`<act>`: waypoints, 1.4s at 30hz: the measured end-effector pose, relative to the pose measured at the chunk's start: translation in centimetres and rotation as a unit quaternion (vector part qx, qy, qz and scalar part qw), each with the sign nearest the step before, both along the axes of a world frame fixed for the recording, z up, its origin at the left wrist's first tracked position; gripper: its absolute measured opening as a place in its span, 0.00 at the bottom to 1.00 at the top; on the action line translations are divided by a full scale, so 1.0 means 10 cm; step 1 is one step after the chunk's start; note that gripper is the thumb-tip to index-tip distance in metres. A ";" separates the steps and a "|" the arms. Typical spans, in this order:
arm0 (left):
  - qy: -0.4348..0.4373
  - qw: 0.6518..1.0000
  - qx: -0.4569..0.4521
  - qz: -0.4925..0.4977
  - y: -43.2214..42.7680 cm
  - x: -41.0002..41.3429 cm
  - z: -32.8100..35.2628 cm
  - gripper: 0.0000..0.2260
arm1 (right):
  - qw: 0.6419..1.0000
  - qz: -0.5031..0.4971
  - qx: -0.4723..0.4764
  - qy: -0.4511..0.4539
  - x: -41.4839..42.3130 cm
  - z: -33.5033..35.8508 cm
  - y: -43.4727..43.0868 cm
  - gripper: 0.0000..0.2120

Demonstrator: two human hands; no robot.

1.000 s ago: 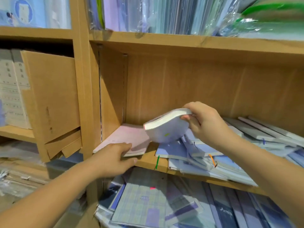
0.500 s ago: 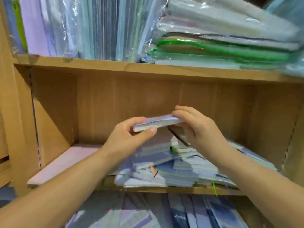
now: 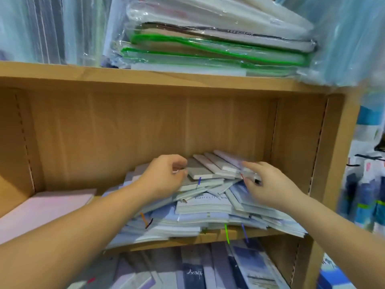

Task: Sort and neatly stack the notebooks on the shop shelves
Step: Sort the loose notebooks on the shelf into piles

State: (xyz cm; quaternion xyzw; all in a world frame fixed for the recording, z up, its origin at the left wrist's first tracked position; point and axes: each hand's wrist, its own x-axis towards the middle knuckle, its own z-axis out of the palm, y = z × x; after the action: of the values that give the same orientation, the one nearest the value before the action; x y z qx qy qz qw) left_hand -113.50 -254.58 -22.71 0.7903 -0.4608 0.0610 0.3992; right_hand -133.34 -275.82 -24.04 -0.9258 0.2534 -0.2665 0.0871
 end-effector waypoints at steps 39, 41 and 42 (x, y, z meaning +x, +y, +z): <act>0.366 0.909 -0.201 0.017 0.83 0.77 0.00 0.15 | 0.966 0.254 -0.014 0.049 1.57 -0.01 1.29 0.61; 0.371 0.902 -0.218 0.022 0.92 0.77 -0.06 0.15 | 0.971 0.226 -0.083 0.002 1.64 -0.14 1.34 0.52; 0.372 0.903 -0.216 0.024 0.99 0.76 -0.09 0.13 | 0.971 0.210 -0.118 -0.014 1.67 -0.15 1.34 0.45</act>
State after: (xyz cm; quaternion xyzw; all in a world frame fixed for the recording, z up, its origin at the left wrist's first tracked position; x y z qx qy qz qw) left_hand -105.87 -244.71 -23.66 0.6608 -0.2355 -0.1299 0.7007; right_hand -116.68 -262.45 -25.56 -0.9581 0.0191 -0.2836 0.0353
